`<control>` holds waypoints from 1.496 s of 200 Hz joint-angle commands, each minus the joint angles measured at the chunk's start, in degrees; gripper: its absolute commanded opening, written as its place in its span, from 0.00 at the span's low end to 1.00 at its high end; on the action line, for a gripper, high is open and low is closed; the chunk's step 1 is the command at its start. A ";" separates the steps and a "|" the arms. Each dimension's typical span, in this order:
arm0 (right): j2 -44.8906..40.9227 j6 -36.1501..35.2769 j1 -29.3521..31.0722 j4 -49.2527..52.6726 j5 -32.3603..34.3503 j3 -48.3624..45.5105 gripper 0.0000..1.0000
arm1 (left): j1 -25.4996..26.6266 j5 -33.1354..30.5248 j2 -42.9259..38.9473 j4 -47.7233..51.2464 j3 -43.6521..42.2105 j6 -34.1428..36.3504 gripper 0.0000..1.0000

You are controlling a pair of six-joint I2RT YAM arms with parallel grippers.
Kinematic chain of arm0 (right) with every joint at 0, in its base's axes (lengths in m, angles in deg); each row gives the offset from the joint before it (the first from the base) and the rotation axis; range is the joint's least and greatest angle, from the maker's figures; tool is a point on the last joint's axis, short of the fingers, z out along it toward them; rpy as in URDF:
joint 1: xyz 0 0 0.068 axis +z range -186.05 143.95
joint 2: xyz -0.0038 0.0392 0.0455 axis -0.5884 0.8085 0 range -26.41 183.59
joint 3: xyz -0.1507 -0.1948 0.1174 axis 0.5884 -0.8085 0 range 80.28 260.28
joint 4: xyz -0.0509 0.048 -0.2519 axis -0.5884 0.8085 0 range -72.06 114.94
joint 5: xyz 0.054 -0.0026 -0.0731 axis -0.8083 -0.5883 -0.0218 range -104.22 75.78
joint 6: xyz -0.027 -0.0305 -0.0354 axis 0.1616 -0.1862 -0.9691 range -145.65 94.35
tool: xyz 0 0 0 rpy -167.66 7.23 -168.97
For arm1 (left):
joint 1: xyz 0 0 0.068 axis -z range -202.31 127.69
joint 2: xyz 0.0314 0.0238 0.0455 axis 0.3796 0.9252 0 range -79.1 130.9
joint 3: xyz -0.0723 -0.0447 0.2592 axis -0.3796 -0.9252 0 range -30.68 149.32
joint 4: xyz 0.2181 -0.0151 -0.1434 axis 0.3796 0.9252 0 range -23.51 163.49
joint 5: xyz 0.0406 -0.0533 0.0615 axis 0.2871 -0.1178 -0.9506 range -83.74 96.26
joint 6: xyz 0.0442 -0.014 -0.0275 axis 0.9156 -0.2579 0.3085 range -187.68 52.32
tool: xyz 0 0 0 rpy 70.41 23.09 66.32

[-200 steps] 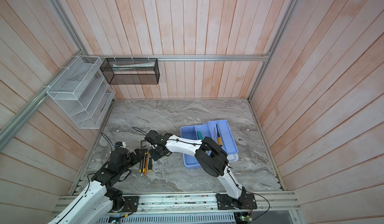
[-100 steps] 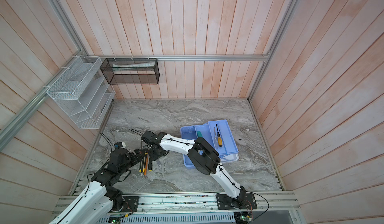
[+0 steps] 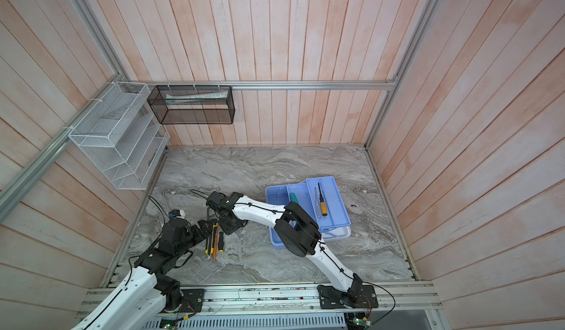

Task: Pack the tool kit
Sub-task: 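Grasp the clear-handled screwdriver with the right gripper and lift it, then carry the clear screwdriver into the blue tray with the right gripper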

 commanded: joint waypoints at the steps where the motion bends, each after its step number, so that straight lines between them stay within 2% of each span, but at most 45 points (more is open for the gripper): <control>1: -2.86 -0.91 -1.97 0.13 1.66 -1.03 0.04 | -0.40 -0.68 0.54 -0.39 -0.43 0.05 1.00; 10: -4.44 -0.99 -2.83 -0.97 0.29 -2.27 0.00 | -0.40 -0.61 0.97 -0.22 -0.39 0.05 1.00; 68: -17.04 -2.45 -7.79 -9.72 -4.07 -13.81 0.00 | -0.40 -1.30 2.09 -0.45 -0.06 -0.29 1.00; 116: -24.91 -5.16 -11.87 -6.96 -2.89 -17.36 0.00 | -0.40 -1.04 2.54 -0.48 0.04 -0.45 1.00; 167: -34.74 -6.82 -19.66 -6.00 -3.09 -23.10 0.00 | -0.40 -1.39 3.54 -0.69 0.27 -0.65 1.00; 215: -44.31 -7.14 -28.18 -3.42 4.69 -28.78 0.00 | -0.36 -1.47 3.85 -0.30 0.30 -1.00 1.00; 241: -48.33 -7.50 -32.00 -0.31 12.02 -31.26 0.00 | -0.41 -1.52 3.85 -0.22 0.35 -1.03 1.00; 299: -51.92 -5.62 -39.78 4.70 21.93 -37.78 0.00 | -0.43 -1.21 4.34 -0.51 0.44 -0.74 1.00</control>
